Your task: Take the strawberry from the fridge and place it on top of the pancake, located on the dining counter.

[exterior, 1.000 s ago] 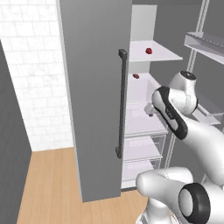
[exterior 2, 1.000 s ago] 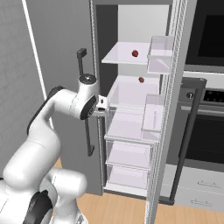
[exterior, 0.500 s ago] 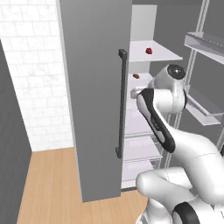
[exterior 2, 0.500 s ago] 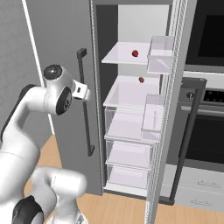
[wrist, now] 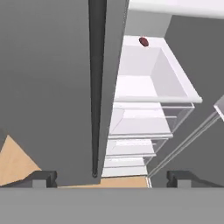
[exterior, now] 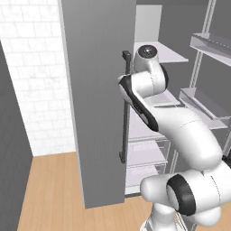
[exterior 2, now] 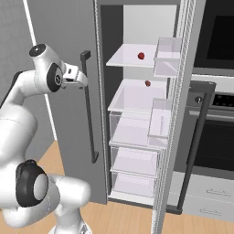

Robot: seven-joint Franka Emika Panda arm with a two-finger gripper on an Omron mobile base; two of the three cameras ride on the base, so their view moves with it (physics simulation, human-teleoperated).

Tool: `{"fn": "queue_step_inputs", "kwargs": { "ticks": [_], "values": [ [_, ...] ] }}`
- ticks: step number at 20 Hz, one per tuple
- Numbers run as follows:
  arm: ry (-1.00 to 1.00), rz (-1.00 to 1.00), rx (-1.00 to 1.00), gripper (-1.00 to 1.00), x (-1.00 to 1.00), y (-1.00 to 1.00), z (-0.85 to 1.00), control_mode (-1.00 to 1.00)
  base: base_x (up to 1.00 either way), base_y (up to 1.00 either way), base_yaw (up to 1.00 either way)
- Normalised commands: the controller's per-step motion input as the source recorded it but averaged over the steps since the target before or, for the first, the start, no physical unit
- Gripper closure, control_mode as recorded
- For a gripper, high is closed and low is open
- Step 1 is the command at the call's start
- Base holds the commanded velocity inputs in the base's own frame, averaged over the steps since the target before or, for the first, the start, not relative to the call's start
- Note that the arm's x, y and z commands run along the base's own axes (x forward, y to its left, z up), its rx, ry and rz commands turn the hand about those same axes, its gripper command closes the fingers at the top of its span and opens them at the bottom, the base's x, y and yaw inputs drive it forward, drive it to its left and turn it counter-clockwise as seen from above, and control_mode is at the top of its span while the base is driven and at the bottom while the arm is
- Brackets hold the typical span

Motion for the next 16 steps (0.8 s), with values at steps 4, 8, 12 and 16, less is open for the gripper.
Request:
{"fn": "queue_step_inputs", "kwargs": {
  "ticks": [4,8,12,16],
  "values": [
    [-0.08,0.00,0.02,-1.00,0.54,0.00,-0.10,-1.00,0.00,0.00,0.00],
    [-0.11,0.00,0.01,-1.00,0.70,0.00,-0.12,-1.00,0.00,0.00,0.00],
    [-0.11,0.00,0.00,-1.00,0.78,0.01,-0.11,-1.00,0.00,0.00,0.00],
    [-0.04,0.00,0.00,-1.00,0.75,0.01,-0.12,-1.00,0.00,0.00,0.00]
  ]
}}
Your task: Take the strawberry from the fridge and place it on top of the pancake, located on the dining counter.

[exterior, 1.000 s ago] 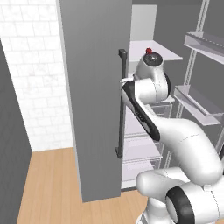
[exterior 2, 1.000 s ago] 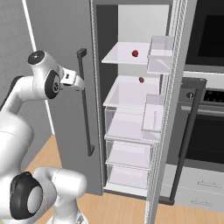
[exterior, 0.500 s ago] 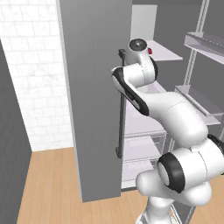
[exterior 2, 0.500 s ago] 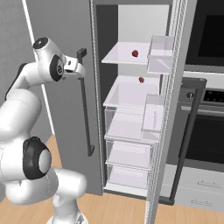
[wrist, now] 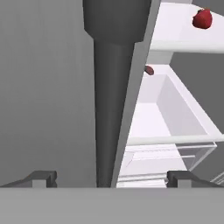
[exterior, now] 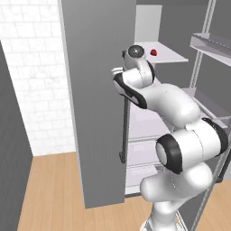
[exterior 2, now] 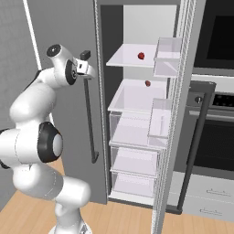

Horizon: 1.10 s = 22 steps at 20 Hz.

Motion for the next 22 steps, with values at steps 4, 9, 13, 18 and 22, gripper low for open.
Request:
{"fn": "queue_step_inputs", "kwargs": {
  "ticks": [4,9,13,18,22],
  "values": [
    [0.00,0.00,0.00,-1.00,0.67,0.09,-0.04,-1.00,0.00,0.00,0.00],
    [0.00,0.00,0.00,-1.00,0.60,0.10,0.00,-1.00,0.00,0.00,0.00],
    [-0.01,0.00,0.00,-1.00,0.47,0.00,0.00,-1.00,0.00,0.00,0.00],
    [-0.12,0.00,0.01,-1.00,0.13,-0.03,-0.13,-1.00,0.00,0.00,0.00],
    [-0.10,0.00,0.04,-1.00,-0.04,-0.02,-0.28,-1.00,0.00,0.00,0.00]
  ]
}}
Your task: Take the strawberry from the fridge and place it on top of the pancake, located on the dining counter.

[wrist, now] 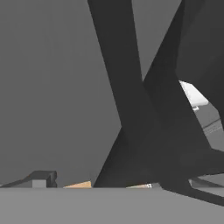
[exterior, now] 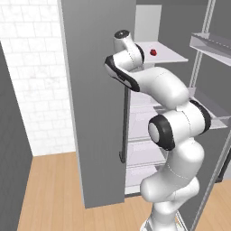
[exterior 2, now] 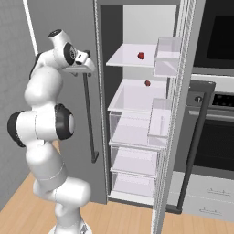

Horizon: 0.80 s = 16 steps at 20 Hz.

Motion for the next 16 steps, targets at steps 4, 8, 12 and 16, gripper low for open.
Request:
{"fn": "queue_step_inputs", "kwargs": {
  "ticks": [4,8,12,16],
  "values": [
    [-0.04,0.00,0.03,-1.00,-0.41,-0.16,-0.22,-1.00,0.00,0.00,0.00],
    [-0.09,0.00,0.01,-1.00,-0.10,-0.06,-0.34,-1.00,0.00,0.00,0.00],
    [-0.07,0.00,0.02,-1.00,-0.04,-0.09,-0.11,-1.00,0.00,0.00,0.00],
    [0.02,0.01,0.29,-1.00,-0.52,-0.40,0.39,-1.00,0.00,0.00,0.00]
  ]
}}
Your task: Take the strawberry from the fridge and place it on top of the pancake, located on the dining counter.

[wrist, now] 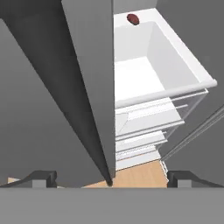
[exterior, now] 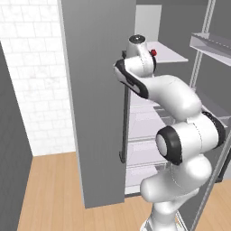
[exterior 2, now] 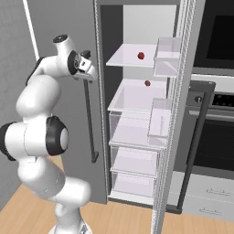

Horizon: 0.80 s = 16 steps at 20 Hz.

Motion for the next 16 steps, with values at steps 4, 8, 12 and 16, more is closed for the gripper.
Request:
{"fn": "queue_step_inputs", "kwargs": {
  "ticks": [4,8,12,16],
  "values": [
    [0.06,0.12,0.28,-1.00,-0.91,-0.14,0.15,-1.00,0.00,0.00,0.00],
    [0.11,0.23,0.00,-1.00,-1.00,-0.18,0.20,-1.00,0.00,0.00,0.00],
    [0.11,0.22,-0.23,-1.00,-1.00,-0.17,0.07,-1.00,0.00,0.00,0.00],
    [0.16,0.18,-0.34,-1.00,-1.00,-0.24,-0.21,-1.00,0.00,0.00,0.00]
  ]
}}
